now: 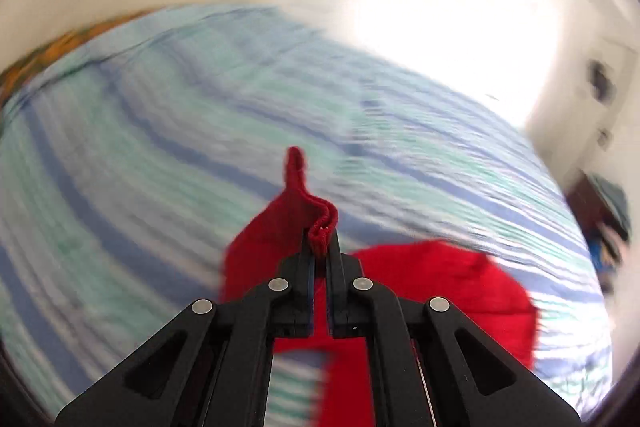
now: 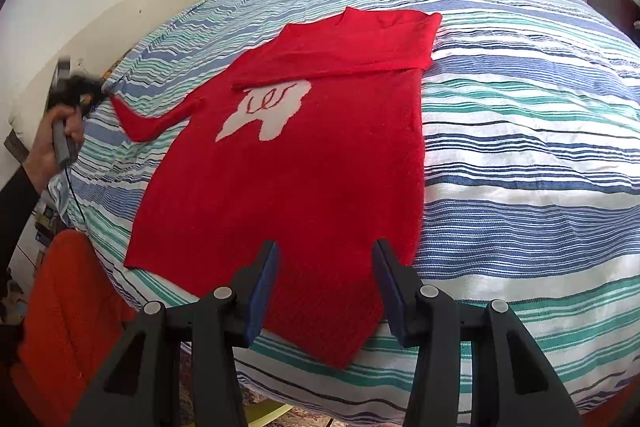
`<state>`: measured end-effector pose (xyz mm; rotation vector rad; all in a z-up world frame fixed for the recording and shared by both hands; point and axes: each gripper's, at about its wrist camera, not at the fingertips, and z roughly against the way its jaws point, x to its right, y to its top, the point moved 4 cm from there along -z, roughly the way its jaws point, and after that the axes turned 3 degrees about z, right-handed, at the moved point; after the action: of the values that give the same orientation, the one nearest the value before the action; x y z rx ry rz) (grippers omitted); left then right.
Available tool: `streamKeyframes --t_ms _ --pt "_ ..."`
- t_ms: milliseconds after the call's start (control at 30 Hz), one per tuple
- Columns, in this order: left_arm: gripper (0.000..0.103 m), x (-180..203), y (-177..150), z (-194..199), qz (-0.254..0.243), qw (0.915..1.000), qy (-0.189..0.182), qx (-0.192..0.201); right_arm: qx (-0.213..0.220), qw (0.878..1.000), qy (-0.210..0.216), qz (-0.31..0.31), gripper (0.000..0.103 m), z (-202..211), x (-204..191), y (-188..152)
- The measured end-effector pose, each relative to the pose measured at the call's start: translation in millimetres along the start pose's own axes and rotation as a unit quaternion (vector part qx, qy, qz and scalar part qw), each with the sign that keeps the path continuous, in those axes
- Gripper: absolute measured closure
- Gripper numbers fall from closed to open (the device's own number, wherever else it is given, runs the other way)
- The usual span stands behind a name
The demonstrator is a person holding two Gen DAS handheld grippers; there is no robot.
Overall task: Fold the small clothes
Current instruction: 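Fold the held sleeve over the sweater body with the left tool, release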
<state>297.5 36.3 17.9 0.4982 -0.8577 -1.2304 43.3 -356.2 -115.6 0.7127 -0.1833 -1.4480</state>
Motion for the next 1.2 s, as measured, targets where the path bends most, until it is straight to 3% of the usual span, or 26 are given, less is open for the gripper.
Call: streamKeyframes --t_ms 67,133,200,267,367,433,500,567,667,733,867,1067,1100,1167,1200 --pt "0.101 70.8 -18.8 6.0 -0.046 0.9980 -0.042 0.007 0.007 1.000 0.003 -0.011 0.055 3.0 4.1 1.8" --pt "0.099 140.8 -53.8 -3.8 -0.089 0.9927 -0.079 -0.018 0.013 1.000 0.005 -0.022 0.055 6.5 8.9 3.0" --pt "0.085 188.2 -104.4 -29.5 -0.130 0.9832 -0.089 -0.092 0.018 0.999 0.003 -0.031 0.055 10.0 13.2 3.9" --pt "0.076 198.7 -154.2 -49.5 -0.153 0.9729 -0.061 -0.163 0.025 0.999 0.002 -0.039 0.054 14.3 16.7 5.3" --pt "0.076 160.0 -202.3 -36.4 -0.149 0.9644 -0.067 -0.208 0.038 0.998 0.002 -0.048 0.052 22.0 21.4 7.7" --pt "0.073 136.6 -213.4 -14.2 -0.162 0.9635 -0.057 -0.206 0.044 0.997 0.007 -0.059 0.050 25.0 25.5 7.9" --pt "0.057 92.5 -202.1 2.8 -0.169 0.9671 -0.032 -0.188 0.042 0.996 0.015 -0.072 0.049 23.1 30.1 8.4" --pt "0.050 40.6 -184.8 20.0 -0.160 0.9731 0.001 -0.165 0.038 0.996 0.021 -0.084 0.049 20.3 34.2 8.2" --pt "0.047 -27.9 -157.4 9.5 -0.129 0.9761 0.044 -0.169 0.034 0.995 0.022 -0.092 0.049 16.1 36.8 8.6" --pt "0.048 -52.9 -147.3 -3.4 -0.111 0.9763 0.054 -0.178 0.030 0.995 0.019 -0.091 0.049 13.4 35.8 8.2" --pt "0.049 -64.9 -136.3 -35.0 -0.096 0.9767 0.025 -0.190 0.026 0.997 0.008 -0.079 0.049 11.0 31.1 6.3" --pt "0.049 -17.8 -139.6 -87.7 -0.160 0.9687 0.036 -0.187 0.017 0.997 -0.007 -0.076 0.049 6.2 33.2 3.9" --pt "0.063 -16.6 -139.0 -97.9 -0.159 0.9685 0.047 -0.185 0.015 0.997 -0.008 -0.078 0.049 5.2 34.3 3.5" --pt "0.101 -30.2 -139.2 -113.8 -0.137 0.9688 0.076 -0.192 0.011 0.997 -0.010 -0.081 0.049 3.9 36.7 2.7" --pt "0.101 -42.6 -139.3 -117.6 -0.112 0.9713 0.085 -0.192 0.010 0.996 -0.011 -0.083 0.049 3.3 37.7 2.6"
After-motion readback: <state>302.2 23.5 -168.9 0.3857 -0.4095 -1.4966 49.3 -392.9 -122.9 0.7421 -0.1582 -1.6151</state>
